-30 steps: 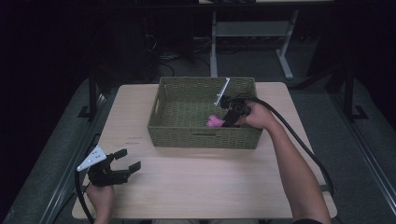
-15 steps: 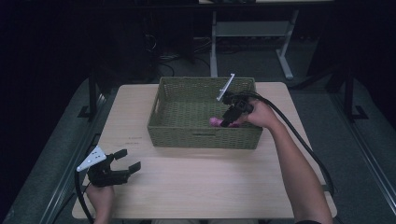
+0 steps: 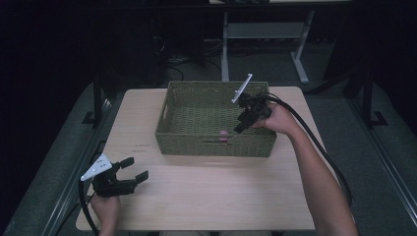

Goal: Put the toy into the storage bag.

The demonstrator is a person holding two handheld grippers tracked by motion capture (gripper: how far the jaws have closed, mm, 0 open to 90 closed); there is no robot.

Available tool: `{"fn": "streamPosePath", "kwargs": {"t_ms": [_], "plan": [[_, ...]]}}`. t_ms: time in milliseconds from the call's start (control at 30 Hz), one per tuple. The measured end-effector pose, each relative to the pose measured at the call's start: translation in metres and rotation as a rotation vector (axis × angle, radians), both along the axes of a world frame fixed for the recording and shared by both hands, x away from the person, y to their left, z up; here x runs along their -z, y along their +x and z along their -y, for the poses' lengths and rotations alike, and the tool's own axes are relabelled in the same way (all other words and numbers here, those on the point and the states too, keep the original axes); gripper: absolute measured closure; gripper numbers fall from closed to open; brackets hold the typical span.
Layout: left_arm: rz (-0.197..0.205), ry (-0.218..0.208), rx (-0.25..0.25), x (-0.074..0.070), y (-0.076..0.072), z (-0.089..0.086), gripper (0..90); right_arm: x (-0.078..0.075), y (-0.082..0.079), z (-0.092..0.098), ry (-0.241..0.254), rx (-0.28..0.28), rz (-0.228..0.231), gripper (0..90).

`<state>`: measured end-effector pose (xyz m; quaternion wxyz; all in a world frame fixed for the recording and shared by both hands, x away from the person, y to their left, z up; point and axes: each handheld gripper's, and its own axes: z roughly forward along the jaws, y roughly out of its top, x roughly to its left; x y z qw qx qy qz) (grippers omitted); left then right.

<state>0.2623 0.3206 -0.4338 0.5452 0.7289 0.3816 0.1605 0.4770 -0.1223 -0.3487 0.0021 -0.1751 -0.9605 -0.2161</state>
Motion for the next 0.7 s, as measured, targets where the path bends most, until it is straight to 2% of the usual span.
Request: {"fn": "streamPosePath", "kwargs": {"t_ms": [100,300,400,700], "plan": [[0.0,0.001,0.0,0.0,0.0,0.0,13.9,-0.003,-0.001,0.002,-0.008,0.006,0.003,38.3],[-0.001,0.004,0.001,0.0,0.0,0.0,13.9,-0.012,-0.004,0.008,0.007,0.014,0.015,37.4],[-0.001,0.004,0.001,0.0,0.0,0.0,13.9,-0.017,-0.007,0.013,0.001,0.03,0.023,36.2],[-0.002,0.005,0.005,0.0,0.0,0.002,13.9,-0.027,-0.013,0.034,0.026,0.068,0.046,35.2]]}}
